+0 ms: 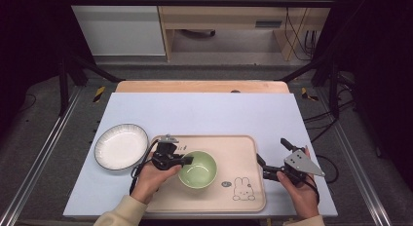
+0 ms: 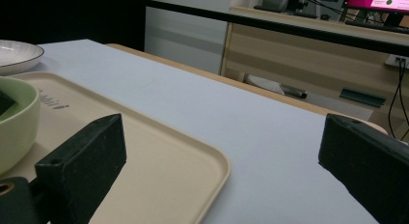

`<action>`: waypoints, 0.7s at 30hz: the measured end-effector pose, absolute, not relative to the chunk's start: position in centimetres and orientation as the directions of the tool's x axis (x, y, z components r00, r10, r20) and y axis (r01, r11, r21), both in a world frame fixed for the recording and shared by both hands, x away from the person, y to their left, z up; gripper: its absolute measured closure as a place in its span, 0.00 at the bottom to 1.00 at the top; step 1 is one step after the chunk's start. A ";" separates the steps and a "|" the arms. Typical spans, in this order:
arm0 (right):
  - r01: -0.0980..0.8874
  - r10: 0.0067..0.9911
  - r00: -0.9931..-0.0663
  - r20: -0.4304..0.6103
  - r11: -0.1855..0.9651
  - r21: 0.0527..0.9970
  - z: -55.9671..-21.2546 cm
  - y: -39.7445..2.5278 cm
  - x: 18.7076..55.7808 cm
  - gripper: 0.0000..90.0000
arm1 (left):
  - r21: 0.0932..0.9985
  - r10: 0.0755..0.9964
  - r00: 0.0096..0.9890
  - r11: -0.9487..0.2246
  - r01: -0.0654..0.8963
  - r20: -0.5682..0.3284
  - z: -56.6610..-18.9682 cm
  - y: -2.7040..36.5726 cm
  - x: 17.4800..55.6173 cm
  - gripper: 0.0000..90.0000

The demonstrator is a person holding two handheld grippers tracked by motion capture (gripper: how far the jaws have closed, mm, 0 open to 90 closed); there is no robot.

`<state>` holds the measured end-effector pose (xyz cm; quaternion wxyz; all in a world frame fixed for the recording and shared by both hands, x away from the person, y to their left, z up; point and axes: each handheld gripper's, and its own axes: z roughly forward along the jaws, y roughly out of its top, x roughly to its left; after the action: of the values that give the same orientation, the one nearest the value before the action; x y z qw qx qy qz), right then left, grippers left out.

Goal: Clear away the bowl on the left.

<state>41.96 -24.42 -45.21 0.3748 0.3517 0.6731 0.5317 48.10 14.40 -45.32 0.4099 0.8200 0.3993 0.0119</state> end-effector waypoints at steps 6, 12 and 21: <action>0.075 0.872 -0.472 -0.130 0.187 0.979 -45.2 -24.4 42.0 0.03 | 0.703 0.674 0.691 -0.357 0.615 -0.263 -45.0 14.1 47.9 0.72; 0.076 0.871 -0.473 -0.130 0.188 0.979 -45.2 -24.4 42.0 0.03 | 0.716 0.674 0.696 -0.357 0.600 -0.248 -44.8 14.1 47.8 0.64; 0.078 0.868 -0.478 -0.132 0.191 0.978 -45.3 -24.3 42.0 0.03 | 0.744 0.670 0.719 -0.382 0.549 -0.186 -44.4 13.8 47.6 0.45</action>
<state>41.95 -24.33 -45.26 0.3723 0.3499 0.6760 0.5310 47.58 13.77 -44.43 0.4165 0.8281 0.3680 0.0730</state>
